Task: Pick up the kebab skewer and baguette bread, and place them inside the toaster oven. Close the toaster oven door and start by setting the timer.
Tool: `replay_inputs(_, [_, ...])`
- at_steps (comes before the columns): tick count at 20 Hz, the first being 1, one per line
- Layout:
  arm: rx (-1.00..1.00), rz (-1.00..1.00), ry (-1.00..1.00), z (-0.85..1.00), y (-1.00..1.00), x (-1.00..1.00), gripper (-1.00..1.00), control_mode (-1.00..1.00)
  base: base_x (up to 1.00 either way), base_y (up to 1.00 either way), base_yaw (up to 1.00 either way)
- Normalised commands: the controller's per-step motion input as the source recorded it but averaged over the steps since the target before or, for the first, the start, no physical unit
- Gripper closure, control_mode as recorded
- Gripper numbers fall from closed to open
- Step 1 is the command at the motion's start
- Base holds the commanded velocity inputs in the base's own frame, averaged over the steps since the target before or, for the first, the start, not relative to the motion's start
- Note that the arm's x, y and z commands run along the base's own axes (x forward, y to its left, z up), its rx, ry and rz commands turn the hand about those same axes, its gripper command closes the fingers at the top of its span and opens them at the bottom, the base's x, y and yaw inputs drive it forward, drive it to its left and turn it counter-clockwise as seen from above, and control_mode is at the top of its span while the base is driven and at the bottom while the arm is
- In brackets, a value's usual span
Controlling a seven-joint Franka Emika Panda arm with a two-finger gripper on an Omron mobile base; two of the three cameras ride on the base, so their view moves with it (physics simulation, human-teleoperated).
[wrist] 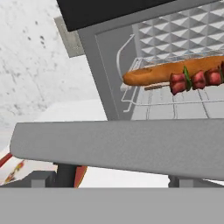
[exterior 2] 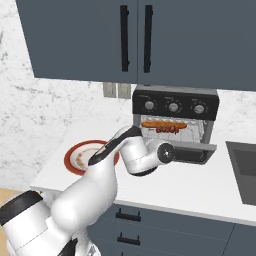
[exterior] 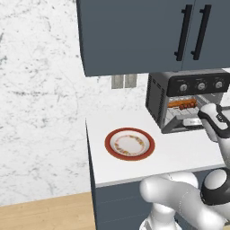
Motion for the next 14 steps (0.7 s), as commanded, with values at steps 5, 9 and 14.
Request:
replay_inputs(5, [0.0,0.0,-0.12,0.37,0.07,0.59,-1.0,-1.0,0.0,0.0,0.0])
replay_inputs(9, [0.0,0.0,-0.09,0.42,0.04,0.48,-1.0,-1.0,0.0,0.0,0.0])
replay_inputs(14, [-0.02,0.0,-0.06,0.44,0.02,0.36,-1.0,-1.0,0.0,0.0,0.0])
